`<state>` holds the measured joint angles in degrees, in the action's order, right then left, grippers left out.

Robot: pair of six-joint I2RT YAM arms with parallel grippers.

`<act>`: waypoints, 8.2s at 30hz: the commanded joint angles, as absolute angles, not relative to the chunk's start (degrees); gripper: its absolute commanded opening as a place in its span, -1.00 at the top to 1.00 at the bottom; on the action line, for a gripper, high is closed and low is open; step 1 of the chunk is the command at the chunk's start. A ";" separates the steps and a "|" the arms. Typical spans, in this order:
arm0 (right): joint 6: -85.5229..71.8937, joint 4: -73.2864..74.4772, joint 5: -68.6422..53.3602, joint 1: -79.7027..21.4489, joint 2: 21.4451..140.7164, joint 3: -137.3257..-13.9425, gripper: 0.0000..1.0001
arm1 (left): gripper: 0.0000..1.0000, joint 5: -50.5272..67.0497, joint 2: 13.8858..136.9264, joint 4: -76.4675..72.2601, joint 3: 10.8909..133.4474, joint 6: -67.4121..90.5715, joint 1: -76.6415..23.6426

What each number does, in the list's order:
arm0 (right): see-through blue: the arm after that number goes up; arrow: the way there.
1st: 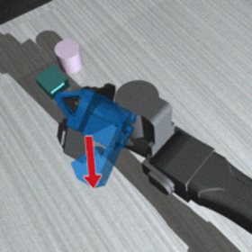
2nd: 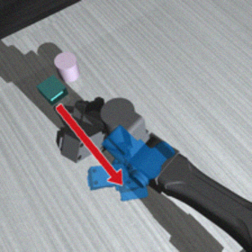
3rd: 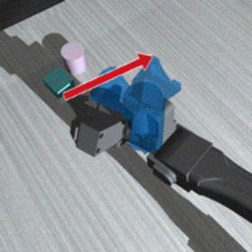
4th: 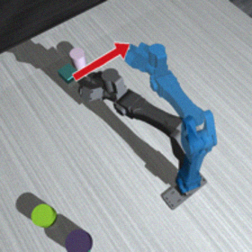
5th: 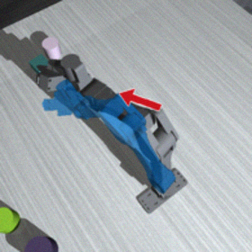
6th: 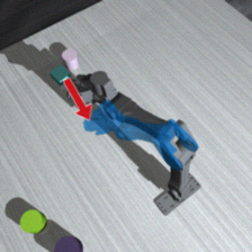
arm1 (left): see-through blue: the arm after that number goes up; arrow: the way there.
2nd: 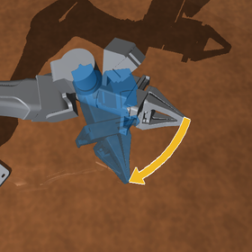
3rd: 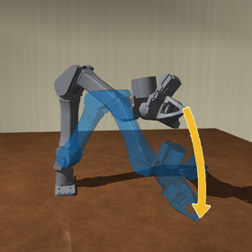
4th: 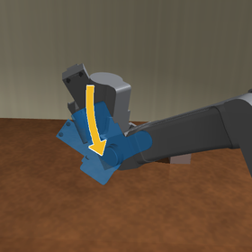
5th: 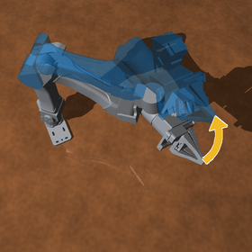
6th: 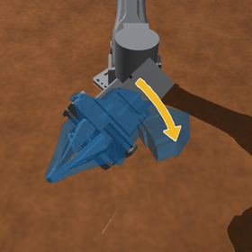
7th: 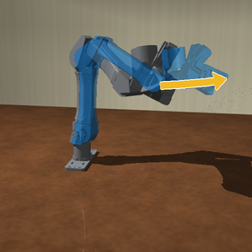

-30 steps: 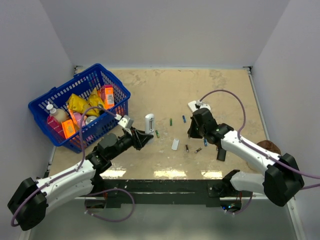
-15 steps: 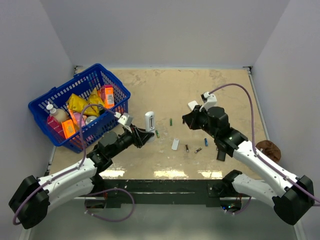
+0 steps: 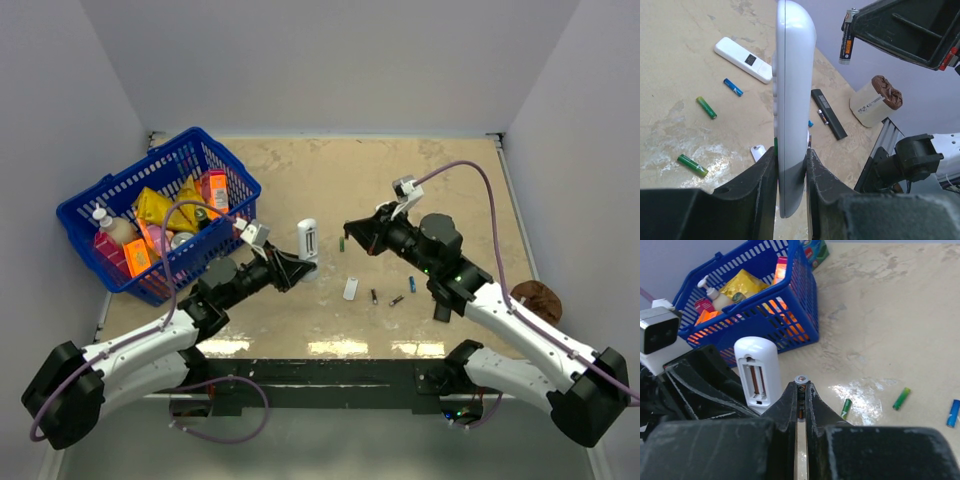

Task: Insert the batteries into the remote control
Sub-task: Load the battery into the remote control.

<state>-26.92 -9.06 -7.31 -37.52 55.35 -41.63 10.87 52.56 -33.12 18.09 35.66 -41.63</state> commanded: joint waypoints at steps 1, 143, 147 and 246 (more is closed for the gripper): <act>-25.40 -14.94 -9.67 -39.37 55.46 -43.59 1.00 | 1.00 12.57 53.70 -39.37 21.27 37.35 -41.22; -26.37 -19.86 31.64 -60.03 70.31 -45.61 0.70 | 1.00 5.01 51.68 -42.63 20.39 36.74 -41.40; -25.58 -20.56 30.76 -60.64 71.37 -45.79 0.69 | 1.00 5.45 51.86 -43.42 20.57 36.74 -41.40; 25.82 -4.67 -12.21 -49.31 59.76 -59.22 -0.59 | 1.00 7.02 47.37 -40.78 18.98 43.77 -41.31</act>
